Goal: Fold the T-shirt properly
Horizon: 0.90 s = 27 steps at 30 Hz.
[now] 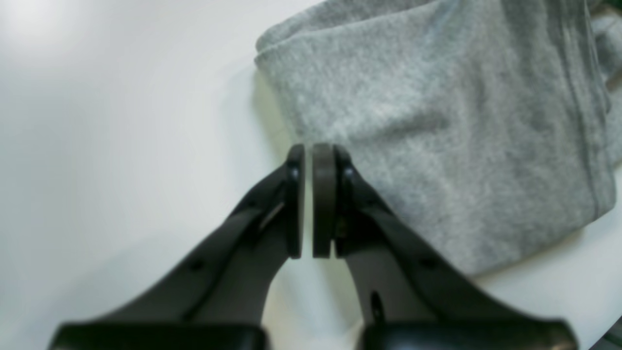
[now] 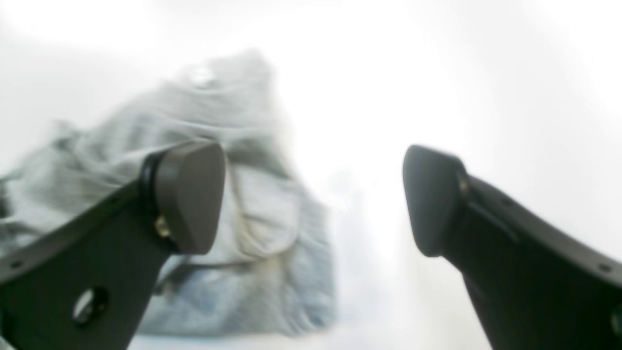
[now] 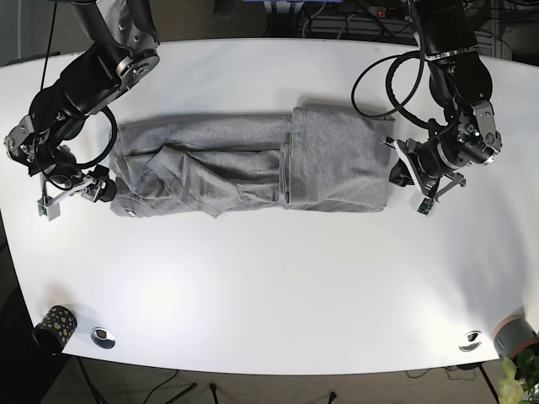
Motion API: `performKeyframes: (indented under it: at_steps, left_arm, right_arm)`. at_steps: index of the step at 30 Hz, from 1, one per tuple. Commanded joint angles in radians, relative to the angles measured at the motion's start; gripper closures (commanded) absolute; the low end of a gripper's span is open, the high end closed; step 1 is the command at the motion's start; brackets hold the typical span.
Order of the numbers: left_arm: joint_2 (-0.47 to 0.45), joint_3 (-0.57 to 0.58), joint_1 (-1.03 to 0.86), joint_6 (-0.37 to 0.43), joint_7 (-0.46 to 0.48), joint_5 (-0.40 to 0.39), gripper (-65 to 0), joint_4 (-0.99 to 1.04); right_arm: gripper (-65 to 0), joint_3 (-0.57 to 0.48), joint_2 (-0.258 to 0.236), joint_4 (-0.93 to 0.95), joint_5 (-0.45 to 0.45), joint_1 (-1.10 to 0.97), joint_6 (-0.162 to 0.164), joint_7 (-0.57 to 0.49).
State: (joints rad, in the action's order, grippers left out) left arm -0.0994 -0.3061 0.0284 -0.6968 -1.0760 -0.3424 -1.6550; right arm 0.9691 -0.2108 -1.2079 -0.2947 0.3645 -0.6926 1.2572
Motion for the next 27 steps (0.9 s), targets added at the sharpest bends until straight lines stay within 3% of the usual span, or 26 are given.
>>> performKeyframes:
  at_steps: [1, 8, 21, 24, 27]
  left_arm:
    - [-0.001, 0.0, 0.015, -0.001, 0.018, -0.022, -1.3, -0.012]
    - [-0.001, 0.005, -0.008, -0.001, 0.018, -0.021, -1.5, -0.011]
    - [-0.001, 0.005, -0.008, -0.001, 0.02, -0.016, -1.5, 0.135]
    - [-0.001, 0.005, -0.008, -0.001, 0.02, -0.016, -1.7, 0.138]
    - [-0.001, 0.005, -0.008, -0.001, 0.02, -0.016, -1.7, 0.138]
  right_arm:
    - [-54.7, -0.005, -0.042, 0.055, -0.07, 0.0, -0.006, -0.014]
    - [-54.7, -0.026, -0.04, 0.09, -0.15, -0.052, -0.006, -0.04]
    - [-54.2, -0.143, 0.092, -0.025, -0.148, -0.112, -0.006, -0.032]
    - [-46.6, -0.144, 0.096, -0.025, -0.145, -0.112, -0.006, -0.04]
    - [-25.8, -0.146, 0.092, -0.025, -0.145, -0.112, -0.006, -0.072]
